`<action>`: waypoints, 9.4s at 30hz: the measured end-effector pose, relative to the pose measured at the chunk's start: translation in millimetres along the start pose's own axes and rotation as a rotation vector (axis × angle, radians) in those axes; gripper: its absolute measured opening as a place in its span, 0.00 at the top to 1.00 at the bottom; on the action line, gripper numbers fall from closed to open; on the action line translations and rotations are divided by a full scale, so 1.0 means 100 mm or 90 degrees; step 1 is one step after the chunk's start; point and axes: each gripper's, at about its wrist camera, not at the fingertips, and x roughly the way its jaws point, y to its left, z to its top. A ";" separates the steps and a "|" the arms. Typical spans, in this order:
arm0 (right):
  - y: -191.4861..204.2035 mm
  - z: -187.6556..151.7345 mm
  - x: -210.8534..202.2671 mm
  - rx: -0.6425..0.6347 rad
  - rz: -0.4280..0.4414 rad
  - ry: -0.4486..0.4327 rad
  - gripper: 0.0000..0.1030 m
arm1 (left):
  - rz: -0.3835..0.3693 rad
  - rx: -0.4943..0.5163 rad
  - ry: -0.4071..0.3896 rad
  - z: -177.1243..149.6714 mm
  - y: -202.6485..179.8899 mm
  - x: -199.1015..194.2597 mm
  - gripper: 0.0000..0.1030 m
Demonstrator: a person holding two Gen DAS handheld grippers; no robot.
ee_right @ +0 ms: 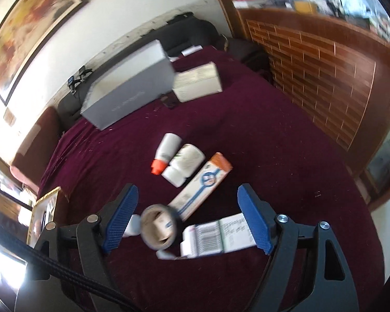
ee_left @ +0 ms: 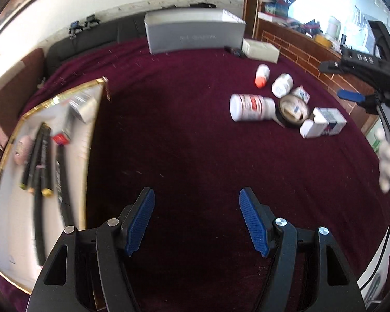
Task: Organize objects
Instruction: 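Withdraw both open grippers from the tray toward the bottles and tape, then grasp the white pill bottle with the left gripper, then close the right gripper on the rim of the black tape roll, then carry the pill bottle and tape roll over the tray with both grippers, then release the pill bottle and tape roll into the tray by opening both grippers, then withdraw both open grippers from the tray toward the remaining bottles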
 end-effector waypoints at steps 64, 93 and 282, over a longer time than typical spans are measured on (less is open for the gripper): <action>1.71 -0.57 -0.20 -0.321 0.053 -0.032 0.17 | -0.018 0.045 0.068 -0.06 -0.14 0.29 0.02; 0.58 -0.36 -0.28 -0.169 -0.013 -0.004 0.17 | -0.132 -0.127 0.062 0.53 0.25 0.36 0.02; 1.49 -0.77 0.19 -0.206 0.076 0.080 0.37 | -0.029 -0.065 -0.116 0.00 1.10 -0.74 0.37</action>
